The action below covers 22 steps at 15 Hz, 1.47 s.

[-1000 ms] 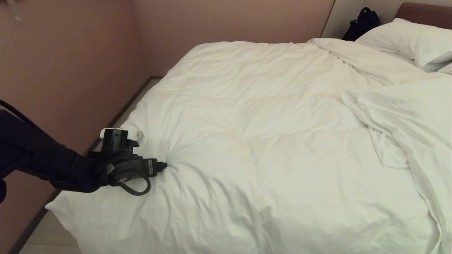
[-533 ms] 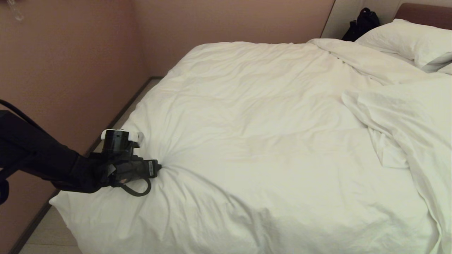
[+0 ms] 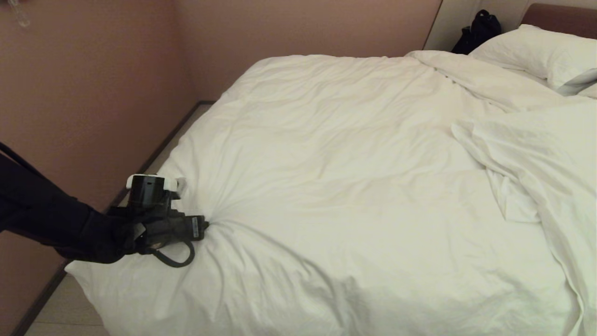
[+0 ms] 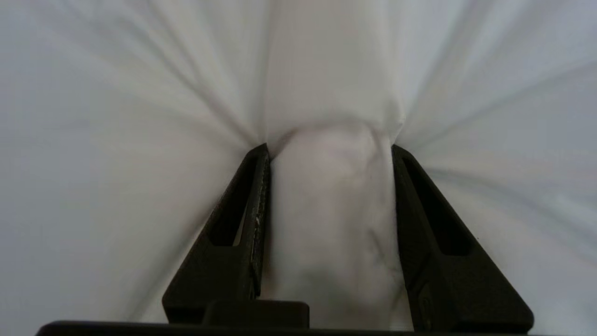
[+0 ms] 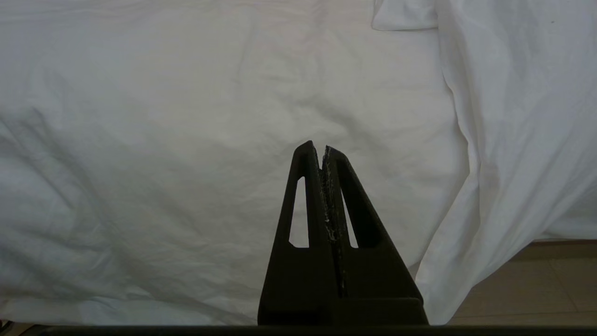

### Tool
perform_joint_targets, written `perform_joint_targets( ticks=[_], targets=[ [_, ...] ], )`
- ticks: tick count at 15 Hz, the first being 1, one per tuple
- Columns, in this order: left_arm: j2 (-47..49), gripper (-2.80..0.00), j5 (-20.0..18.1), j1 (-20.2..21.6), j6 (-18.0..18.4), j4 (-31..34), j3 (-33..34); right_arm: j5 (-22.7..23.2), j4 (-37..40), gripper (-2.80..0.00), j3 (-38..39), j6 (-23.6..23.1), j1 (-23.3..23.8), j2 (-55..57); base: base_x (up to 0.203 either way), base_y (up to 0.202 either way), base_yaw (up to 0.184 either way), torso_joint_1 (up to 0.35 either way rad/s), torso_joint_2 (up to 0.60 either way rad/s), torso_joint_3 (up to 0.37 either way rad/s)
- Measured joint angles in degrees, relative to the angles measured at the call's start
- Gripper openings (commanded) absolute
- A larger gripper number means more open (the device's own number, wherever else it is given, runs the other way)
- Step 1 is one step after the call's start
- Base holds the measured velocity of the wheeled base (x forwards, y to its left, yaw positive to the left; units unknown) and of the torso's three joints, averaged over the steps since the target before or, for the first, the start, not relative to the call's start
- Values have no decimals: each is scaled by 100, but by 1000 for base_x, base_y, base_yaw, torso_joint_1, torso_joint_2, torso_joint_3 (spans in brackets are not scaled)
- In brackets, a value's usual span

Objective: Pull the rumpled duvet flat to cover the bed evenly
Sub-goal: Flatten the corners of the folded blanket

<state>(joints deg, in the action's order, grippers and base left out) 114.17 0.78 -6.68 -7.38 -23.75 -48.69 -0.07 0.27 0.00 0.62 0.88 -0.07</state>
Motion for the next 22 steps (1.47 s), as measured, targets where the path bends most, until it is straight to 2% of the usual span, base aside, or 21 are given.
perform_joint_targets(
  ticks=[4, 10, 16, 22],
  targets=[
    [-349, -280, 193, 253, 85, 43, 458, 0, 0, -280, 0, -2, 0, 0, 0, 0, 0, 0, 0, 0],
    [-525, -280, 252, 625, 220, 104, 658, -2, 2, -280, 0, 0, 2, 0, 0, 0, 0, 0, 0, 0],
    [-808, -280, 232, 689, 213, 74, 763, 0, 0, -280, 0, 1, 0, 0, 0, 0, 0, 0, 0, 0],
    [-1943, -280, 228, 745, 171, 140, 884, 0, 2, -280, 0, 0, 0, 0, 0, 0, 0, 0, 0, 0]
  ],
)
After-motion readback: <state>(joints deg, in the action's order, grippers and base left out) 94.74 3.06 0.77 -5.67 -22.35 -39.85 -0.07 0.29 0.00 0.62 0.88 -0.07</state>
